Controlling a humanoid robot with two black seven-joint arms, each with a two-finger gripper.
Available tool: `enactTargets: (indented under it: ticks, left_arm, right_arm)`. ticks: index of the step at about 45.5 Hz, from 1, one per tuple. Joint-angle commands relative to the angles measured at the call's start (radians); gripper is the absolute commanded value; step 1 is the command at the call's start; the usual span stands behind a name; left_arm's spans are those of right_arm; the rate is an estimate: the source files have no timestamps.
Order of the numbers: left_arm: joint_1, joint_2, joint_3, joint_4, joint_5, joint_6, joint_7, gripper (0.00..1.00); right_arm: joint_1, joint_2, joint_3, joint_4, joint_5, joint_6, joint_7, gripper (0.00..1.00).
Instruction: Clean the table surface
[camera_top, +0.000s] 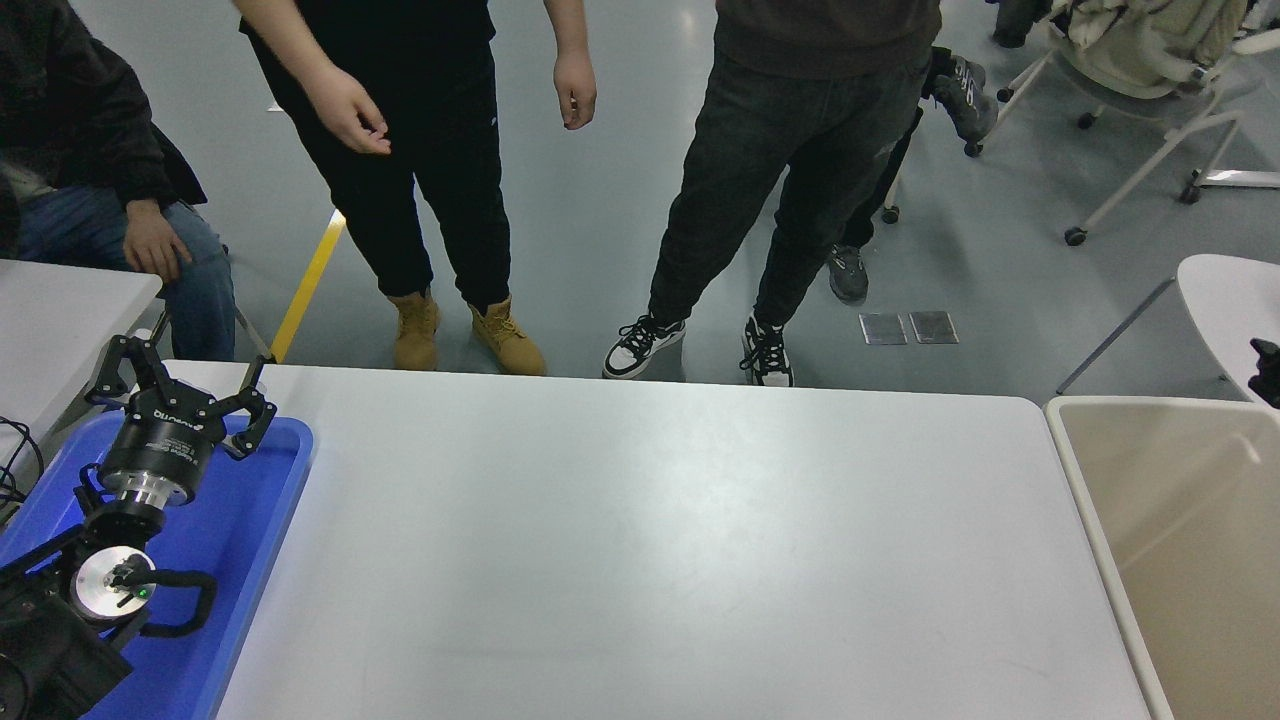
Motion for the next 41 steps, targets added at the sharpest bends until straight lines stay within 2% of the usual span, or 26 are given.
enactTargets:
  ticks: [1,16,41]
  left_arm:
    - [0.0,0.0,0.0,0.0,0.0,0.0,0.0,1.0]
    - [0.0,0.0,0.0,0.0,0.0,0.0,0.0,1.0]
    - [0.0,0.0,0.0,0.0,0.0,0.0,0.0,1.0]
  right_arm:
    - [0.011,-0.034,0.093,0.149,-0.003,0.012,0.065,1.0]
    - [0.003,-0.02,0.235,0.298,-0.145,0.071,0.086,1.0]
    - [-0.155,0.121,0.343,0.336,-0.167,0.075,0.184,1.0]
